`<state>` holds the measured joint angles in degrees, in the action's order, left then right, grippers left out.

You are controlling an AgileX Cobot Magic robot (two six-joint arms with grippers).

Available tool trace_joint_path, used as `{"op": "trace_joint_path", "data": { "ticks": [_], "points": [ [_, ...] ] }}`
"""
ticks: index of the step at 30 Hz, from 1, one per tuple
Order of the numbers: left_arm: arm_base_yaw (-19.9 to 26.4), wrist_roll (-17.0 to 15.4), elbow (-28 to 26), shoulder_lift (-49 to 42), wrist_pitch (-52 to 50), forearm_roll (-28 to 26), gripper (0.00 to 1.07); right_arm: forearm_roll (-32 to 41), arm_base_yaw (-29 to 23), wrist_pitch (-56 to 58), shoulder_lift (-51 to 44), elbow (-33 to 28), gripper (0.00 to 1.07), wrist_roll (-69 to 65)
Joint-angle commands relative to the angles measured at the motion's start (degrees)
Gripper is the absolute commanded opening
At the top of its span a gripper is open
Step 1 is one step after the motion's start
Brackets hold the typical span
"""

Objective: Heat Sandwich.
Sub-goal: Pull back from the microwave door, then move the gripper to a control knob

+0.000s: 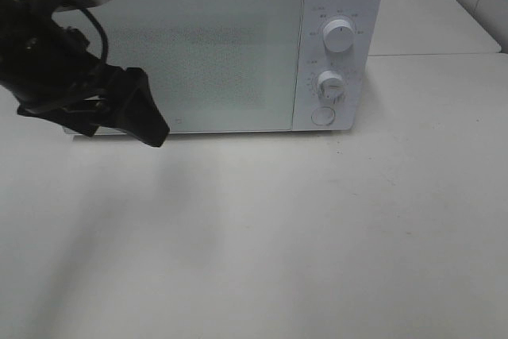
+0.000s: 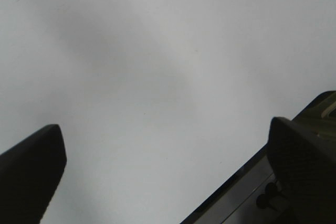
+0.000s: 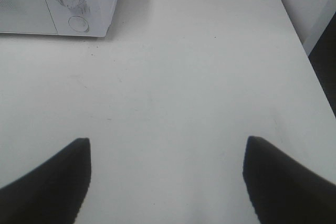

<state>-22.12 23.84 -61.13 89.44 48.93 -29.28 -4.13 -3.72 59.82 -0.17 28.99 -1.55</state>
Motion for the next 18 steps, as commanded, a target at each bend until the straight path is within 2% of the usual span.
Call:
{"op": "trace_joint_path", "data": {
  "ticks": [1,5,10,14,15,16,18],
  "points": [
    [1.8,-1.4,2.0,-2.4,-0.6,0.7,1.04,0.1,0.4,-0.5,-1.6,-0.1,0.76,0.3],
    [5.8,-1.9,7.2,-7.5,-2.5,0.9,1.04,0.1,0.4,-0.5,-1.6,-0.1,0.76,0.3],
    [9.6,-3.4,10.3,-12.3,-3.4,2.1,1.04,0.1,0.4,-0.5,-1.6,-0.1,0.76,0.3],
    [13.6,-8.5,14.0,-18.5,-5.0,7.6,1.04,0.1,0.4,-0.5,-1.6,-0.1,0.76,0.3],
    [13.6,-8.5,14.0,-18.5,-5.0,7.6,1.04,0.1,0.4,-0.5,-1.6,-0.1,0.76,0.3],
    [14.7,-11.4,15.1,-21.0,-5.3,10.7,1.04,0.1,0.4,-0.5,-1.6,-0.1,0.76,0.3],
    [15.0,-14.4,16.1,-23.9,-5.8,14.4,1.04,0.1,0.4,-0.5,-1.6,-0.1,0.76,0.3]
  ]
}}
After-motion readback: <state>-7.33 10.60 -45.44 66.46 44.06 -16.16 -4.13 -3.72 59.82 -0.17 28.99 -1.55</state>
